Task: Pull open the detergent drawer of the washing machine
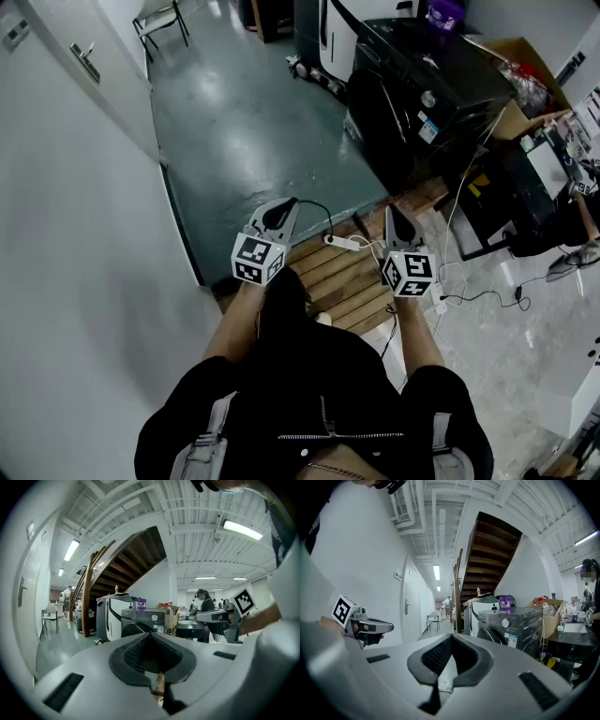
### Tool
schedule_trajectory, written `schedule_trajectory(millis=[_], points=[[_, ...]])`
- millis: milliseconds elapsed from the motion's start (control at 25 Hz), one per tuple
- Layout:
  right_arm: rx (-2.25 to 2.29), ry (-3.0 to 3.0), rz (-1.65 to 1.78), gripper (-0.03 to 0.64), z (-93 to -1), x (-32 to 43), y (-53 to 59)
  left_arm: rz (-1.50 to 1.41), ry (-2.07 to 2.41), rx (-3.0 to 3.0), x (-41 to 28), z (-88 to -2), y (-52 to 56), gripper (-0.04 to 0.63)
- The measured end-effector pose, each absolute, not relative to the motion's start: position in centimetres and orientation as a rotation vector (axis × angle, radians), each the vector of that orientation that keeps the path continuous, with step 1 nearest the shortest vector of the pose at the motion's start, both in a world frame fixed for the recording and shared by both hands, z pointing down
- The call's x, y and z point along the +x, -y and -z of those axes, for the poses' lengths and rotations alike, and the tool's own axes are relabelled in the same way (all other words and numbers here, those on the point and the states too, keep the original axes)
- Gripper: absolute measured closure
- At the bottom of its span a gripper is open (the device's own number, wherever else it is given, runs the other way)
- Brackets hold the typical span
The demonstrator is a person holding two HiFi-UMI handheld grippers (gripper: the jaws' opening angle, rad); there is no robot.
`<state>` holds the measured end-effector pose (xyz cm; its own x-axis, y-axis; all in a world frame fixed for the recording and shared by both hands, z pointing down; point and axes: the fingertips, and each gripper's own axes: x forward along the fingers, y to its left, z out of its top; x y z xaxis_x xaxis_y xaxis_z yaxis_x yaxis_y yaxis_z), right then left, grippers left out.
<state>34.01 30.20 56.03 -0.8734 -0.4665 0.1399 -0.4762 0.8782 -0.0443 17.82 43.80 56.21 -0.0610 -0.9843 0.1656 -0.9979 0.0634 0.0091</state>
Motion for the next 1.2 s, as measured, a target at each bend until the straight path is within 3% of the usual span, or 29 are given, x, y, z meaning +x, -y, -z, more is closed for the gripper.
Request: schedule_trajectory(millis=[720,1200], points=[[0.699,2.956,-0.158,0.611,-56.4,33.4,-30.0,-0.177,2.186,2.05,17.7,-56.7,-42.8,0.572],[0.742,2.912,-0.201,0.611,-57.7,28.9,-23.6,-0.161,2.137,2.06,12.9,-58.0,-35.6,0.572]])
